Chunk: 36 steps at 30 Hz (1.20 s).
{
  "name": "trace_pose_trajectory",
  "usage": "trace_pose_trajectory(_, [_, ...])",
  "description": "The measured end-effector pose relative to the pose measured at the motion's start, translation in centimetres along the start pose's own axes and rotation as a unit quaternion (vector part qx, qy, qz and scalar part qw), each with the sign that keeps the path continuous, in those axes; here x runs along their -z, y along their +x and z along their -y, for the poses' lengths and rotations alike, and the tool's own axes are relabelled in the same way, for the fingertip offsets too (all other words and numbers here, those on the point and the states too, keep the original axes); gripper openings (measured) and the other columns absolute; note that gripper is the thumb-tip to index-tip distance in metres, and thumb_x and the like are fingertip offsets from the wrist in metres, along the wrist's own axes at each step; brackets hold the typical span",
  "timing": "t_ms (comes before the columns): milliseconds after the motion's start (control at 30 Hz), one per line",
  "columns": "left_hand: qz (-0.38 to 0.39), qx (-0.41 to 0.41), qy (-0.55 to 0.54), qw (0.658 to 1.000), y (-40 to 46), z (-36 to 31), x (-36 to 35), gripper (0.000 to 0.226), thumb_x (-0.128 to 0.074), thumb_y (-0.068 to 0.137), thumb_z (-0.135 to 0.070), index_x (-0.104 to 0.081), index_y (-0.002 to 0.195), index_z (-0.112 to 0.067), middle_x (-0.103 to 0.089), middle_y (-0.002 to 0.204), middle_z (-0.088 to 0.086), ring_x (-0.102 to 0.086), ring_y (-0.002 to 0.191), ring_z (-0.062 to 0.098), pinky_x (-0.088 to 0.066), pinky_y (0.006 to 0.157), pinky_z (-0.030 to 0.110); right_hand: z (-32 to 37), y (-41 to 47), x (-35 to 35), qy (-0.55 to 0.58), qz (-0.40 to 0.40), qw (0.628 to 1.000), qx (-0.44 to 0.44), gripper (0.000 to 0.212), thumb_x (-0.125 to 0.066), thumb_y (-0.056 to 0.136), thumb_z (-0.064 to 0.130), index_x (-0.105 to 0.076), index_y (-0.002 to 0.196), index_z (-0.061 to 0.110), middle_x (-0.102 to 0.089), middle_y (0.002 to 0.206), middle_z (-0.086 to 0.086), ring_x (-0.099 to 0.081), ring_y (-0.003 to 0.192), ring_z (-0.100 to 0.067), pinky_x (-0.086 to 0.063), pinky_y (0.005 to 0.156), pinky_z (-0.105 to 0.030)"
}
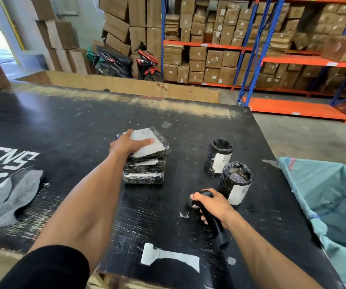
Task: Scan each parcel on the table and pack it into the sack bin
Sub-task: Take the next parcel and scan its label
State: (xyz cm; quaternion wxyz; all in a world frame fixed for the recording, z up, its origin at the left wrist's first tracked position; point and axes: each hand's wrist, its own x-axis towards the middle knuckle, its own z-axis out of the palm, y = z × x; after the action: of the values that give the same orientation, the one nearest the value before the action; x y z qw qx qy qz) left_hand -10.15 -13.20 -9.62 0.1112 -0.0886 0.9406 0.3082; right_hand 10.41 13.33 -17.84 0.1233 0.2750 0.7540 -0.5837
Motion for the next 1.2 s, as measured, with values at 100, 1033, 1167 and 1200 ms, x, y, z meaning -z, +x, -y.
trace_pose_trajectory(100, [-0.032, -0.004, -0.062, 0.998, -1.4, -0.4, -0.1, 0.122, -0.073, 0.054, -0.086, -0.022, 0.157, -0.043, -0.027, 0.161, 0.018, -0.024, 0.146, 0.046, -0.028, 0.115, 0.058, 1.4, -0.3, 0.6, 0.052, 0.02, 0.998, 0.016, 0.049, -0.079, 0.089, 0.039, -0.062, 0.12, 0.005, -0.069, 0.075, -0.01, -0.053, 0.051, -0.024, -0.042, 0.047, -0.026])
trace_pose_trajectory(1033, [-0.174, -0.184, -0.226, 0.941, -8.5, 0.6, -3.5, 0.083, -0.092, 0.057, -0.058, -0.054, 0.132, -0.058, -0.033, 0.118, 0.001, -0.054, 0.1, 0.023, -0.053, 0.095, 0.04, 15.3, -5.3, -2.0, 0.076, -0.077, 0.941, 0.321, 0.037, -0.078, 0.09, 0.04, -0.06, 0.122, 0.036, -0.078, 0.085, -0.012, -0.062, 0.051, -0.017, -0.053, 0.048, -0.028])
trace_pose_trajectory(1167, [-0.17, -0.193, -0.223, 0.94, -9.0, 0.2, -3.9, 0.082, -0.091, 0.059, -0.057, -0.054, 0.132, -0.058, -0.033, 0.117, 0.001, -0.052, 0.097, 0.021, -0.052, 0.09, 0.038, 14.9, -5.4, -1.8, 0.085, -0.071, 0.942, 0.316, 0.039, -0.079, 0.09, 0.04, -0.061, 0.125, 0.035, -0.079, 0.086, -0.012, -0.062, 0.052, -0.018, -0.055, 0.049, -0.03])
trace_pose_trajectory(1200, [-0.17, -0.193, -0.223, 0.94, -9.1, 0.0, -4.0, 0.082, -0.091, 0.059, -0.057, -0.053, 0.132, -0.058, -0.033, 0.117, 0.001, -0.052, 0.098, 0.021, -0.052, 0.09, 0.038, 14.7, -5.4, -1.7, 0.087, -0.071, 0.942, 0.316, 0.04, -0.079, 0.09, 0.04, -0.061, 0.125, 0.035, -0.079, 0.086, -0.012, -0.062, 0.052, -0.018, -0.055, 0.049, -0.03])
